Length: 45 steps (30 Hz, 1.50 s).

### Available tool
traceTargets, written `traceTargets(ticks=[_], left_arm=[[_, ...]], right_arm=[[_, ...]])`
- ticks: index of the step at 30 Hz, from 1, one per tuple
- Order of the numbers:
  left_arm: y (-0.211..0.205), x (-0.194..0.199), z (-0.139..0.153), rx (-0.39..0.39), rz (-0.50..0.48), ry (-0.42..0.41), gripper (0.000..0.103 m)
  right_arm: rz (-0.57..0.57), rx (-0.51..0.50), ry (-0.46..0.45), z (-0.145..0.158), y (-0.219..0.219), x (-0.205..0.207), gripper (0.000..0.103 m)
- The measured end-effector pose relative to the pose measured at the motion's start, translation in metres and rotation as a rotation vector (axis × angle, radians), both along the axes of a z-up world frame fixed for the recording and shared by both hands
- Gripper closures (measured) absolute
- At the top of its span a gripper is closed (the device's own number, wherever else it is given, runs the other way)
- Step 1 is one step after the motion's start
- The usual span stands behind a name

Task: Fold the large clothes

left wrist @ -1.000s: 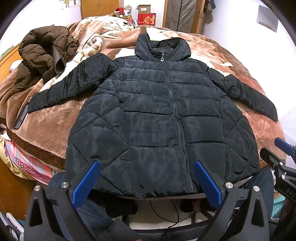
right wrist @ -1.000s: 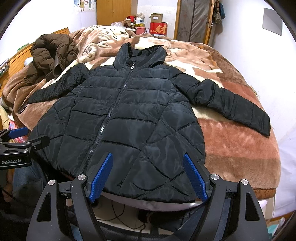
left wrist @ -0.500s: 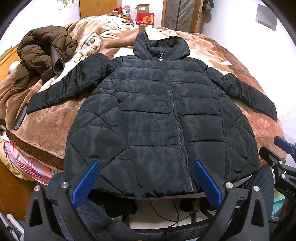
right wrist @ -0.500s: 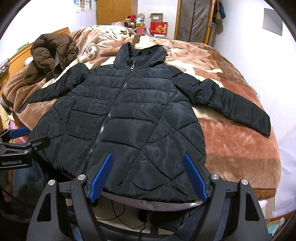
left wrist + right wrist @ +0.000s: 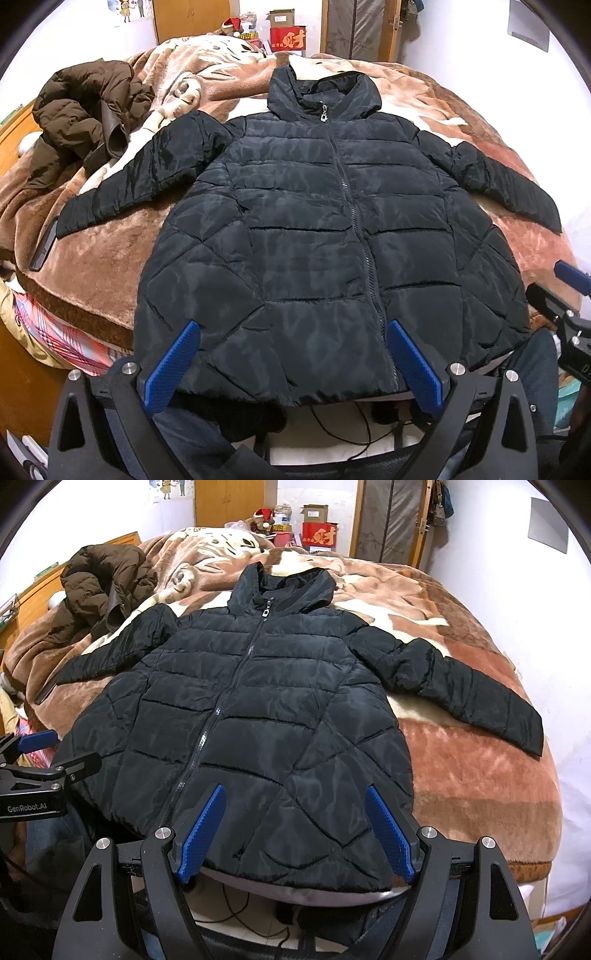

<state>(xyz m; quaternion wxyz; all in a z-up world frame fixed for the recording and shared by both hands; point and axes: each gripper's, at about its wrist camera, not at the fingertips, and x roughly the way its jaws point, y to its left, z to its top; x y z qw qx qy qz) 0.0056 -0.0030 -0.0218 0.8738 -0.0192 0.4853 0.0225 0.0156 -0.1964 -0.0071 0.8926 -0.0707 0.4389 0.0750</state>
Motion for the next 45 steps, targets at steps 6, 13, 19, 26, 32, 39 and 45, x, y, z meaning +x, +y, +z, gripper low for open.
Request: traceTargets(ticks=[6, 13, 19, 26, 32, 39, 45], left_arm=[[0.016, 0.022, 0.000, 0.029, 0.020, -0.015, 0.001], [0.061, 0.061, -0.004, -0.010, 0.091, -0.029, 0.001], [0.114, 0.096, -0.012, -0.017, 0.196, -0.043, 0.001], [0.185, 0.133, -0.034, -0.038, 0.307, -0.022, 0.001], [0.249, 0.156, -0.063, -0.125, 0.418, -0.002, 0.011], [0.309, 0.177, -0.103, -0.152, 0.550, 0.014, 0.013], [0.345, 0.183, -0.126, -0.205, 0.660, -0.005, 0.013]], right_arm=[[0.023, 0.001, -0.013, 0.001, 0.007, 0.016, 0.025], [0.065, 0.043, -0.019, 0.009, 0.013, 0.064, 0.025], [0.091, 0.042, -0.012, 0.006, 0.032, 0.103, 0.025], [0.119, 0.002, 0.018, -0.007, 0.052, 0.149, 0.025], [0.134, -0.018, 0.040, -0.024, 0.066, 0.177, 0.025], [0.144, -0.040, 0.067, -0.044, 0.076, 0.197, 0.025], [0.128, -0.061, 0.099, -0.062, 0.074, 0.207, 0.025]])
